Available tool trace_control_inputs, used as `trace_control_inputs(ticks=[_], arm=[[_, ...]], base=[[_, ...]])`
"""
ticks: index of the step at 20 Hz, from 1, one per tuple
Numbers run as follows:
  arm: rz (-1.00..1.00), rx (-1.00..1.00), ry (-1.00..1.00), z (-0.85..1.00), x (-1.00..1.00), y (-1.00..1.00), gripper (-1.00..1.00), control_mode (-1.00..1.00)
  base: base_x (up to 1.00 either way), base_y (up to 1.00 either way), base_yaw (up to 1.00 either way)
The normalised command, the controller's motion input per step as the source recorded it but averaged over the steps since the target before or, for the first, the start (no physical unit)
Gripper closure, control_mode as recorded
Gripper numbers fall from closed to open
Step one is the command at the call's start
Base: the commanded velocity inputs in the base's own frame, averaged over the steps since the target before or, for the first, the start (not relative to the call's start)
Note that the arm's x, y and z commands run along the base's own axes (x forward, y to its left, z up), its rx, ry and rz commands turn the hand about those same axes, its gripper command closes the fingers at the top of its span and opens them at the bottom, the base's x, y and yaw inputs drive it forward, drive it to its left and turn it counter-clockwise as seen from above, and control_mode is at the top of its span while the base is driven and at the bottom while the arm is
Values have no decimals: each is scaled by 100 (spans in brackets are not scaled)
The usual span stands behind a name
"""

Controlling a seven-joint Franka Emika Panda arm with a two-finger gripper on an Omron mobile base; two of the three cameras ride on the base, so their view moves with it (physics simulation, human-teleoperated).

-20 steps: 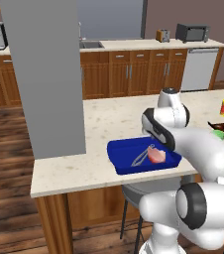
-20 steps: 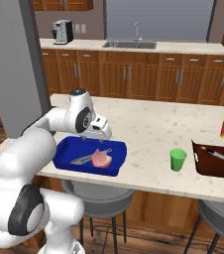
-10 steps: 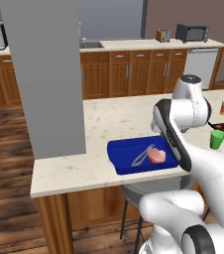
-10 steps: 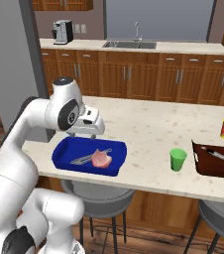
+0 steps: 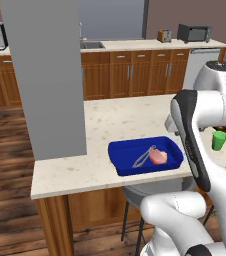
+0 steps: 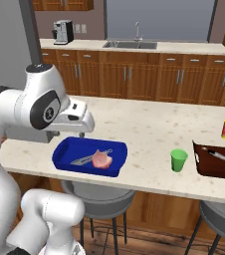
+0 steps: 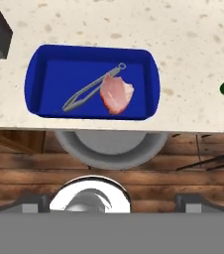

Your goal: Gather the eggplant and avocado from the fridge and place them on a tray on the dining counter. Then gather the steaks from the fridge and place them on the other tray.

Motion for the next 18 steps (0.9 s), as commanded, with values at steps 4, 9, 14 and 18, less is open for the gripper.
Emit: trace_control_inputs(ticks=[4,9,14,18], arm=[[0,0,0,42,-69,0,-100,-100],[0,2,2,0,-58,3,-100,-100],[0,4,2,0,-47,4,-100,-100],[0,1,0,0,-16,0,-100,-100]], base=[[0,0,0],[0,0,0],[0,0,0],[0,0,0]])
